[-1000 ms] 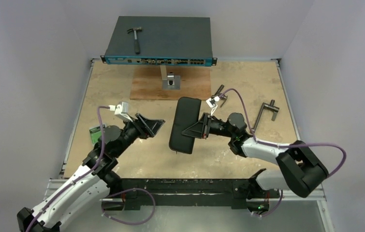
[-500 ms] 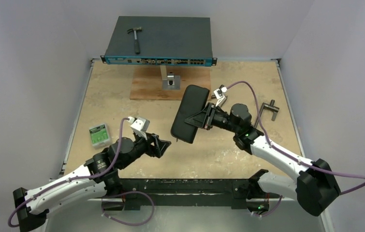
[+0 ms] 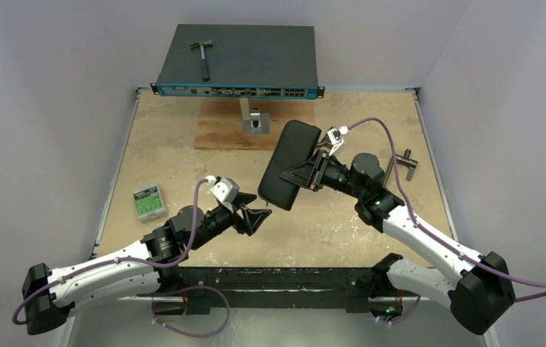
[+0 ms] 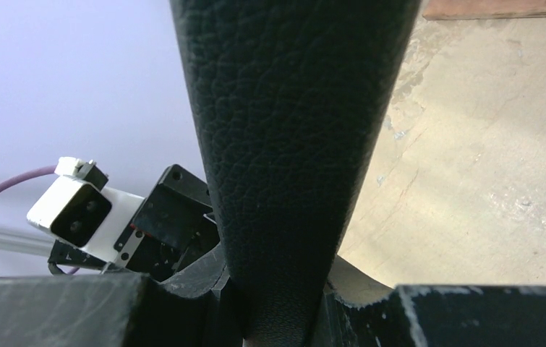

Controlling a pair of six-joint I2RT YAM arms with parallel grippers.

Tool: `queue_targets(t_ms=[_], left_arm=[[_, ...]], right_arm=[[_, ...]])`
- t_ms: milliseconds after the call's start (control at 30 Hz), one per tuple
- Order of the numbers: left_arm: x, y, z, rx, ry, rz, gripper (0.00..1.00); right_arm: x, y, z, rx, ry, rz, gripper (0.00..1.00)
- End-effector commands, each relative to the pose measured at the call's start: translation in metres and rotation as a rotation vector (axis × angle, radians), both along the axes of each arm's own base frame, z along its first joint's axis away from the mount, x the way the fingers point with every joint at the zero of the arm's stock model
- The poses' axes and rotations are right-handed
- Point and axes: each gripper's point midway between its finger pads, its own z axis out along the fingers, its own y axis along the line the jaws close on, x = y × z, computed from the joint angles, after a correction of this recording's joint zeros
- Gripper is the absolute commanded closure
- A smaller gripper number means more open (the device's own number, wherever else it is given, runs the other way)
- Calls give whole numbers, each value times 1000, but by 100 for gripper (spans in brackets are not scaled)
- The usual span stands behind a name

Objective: Sort the hair-cutting tools
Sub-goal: Zip the hairdressing tool bag at the center of the board.

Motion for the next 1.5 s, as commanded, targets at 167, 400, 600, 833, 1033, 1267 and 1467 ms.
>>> queue_targets(t_ms=[167,400,600,833,1033,1267,1467], left_arm=[[2,-15,20,3,-90,-33,44],[12,-12,22,-15,-82,31,50],[13,-16,30,-44,-91,31,50],[12,-22,31,-43,-92,8,72],[11,-24,32,-52,-93,-5,100],[14,-16,30,-22,-113,25,100],[23,3,30,36,-137,111,100]], right_arm=[[-2,-1,42,100,-84,2,100],[-5,0,44,115,-79,17,100],[-4,1,43,115,-73,18,100],[-5,1,41,112,-71,21,100],[-7,-1,40,110,-72,22,100],[-12,-2,34,61,-93,41,100],[-13,-4,22,-39,-134,57,100]])
